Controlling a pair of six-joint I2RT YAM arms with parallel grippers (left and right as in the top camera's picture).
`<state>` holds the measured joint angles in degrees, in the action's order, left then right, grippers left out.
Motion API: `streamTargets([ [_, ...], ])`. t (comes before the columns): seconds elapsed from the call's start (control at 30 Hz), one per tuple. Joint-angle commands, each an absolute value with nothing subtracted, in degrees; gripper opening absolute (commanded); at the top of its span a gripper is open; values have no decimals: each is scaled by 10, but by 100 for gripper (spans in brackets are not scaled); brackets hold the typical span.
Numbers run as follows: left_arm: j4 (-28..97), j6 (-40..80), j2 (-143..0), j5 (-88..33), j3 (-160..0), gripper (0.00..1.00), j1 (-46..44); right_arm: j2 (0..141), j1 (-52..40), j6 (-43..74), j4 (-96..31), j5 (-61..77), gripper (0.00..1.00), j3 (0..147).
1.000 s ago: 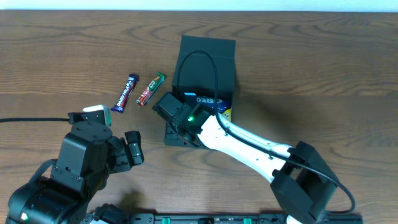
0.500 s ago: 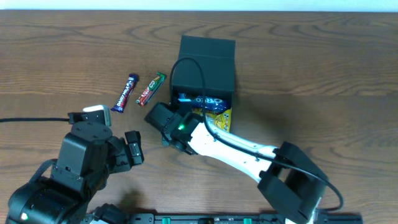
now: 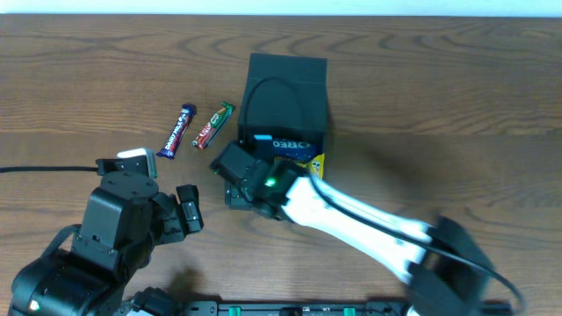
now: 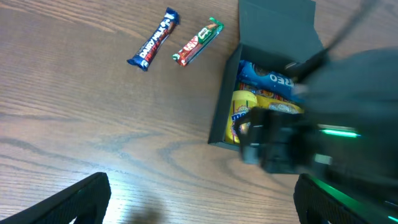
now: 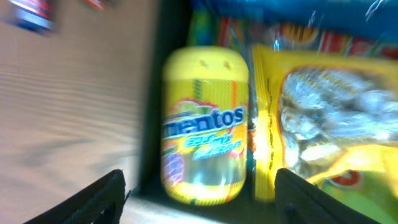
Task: Pack container
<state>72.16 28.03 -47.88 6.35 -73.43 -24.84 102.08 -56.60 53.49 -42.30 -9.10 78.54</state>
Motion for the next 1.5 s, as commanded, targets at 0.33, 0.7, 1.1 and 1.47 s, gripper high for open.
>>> streamTargets([
  [0.33,715,290,-483,65,-715,95,-247,854,-488,493,-582,-178,1,780],
  [0.7,591,324,-529,55,-563,95,-247,854,-311,446,-466,-11,8,610],
  [1.1,552,335,-588,21,-552,95,-247,876,-316,426,-372,20,31,551],
  [1.47,552,334,-588,19,-552,95,-247,972,-316,425,-353,19,33,548],
])
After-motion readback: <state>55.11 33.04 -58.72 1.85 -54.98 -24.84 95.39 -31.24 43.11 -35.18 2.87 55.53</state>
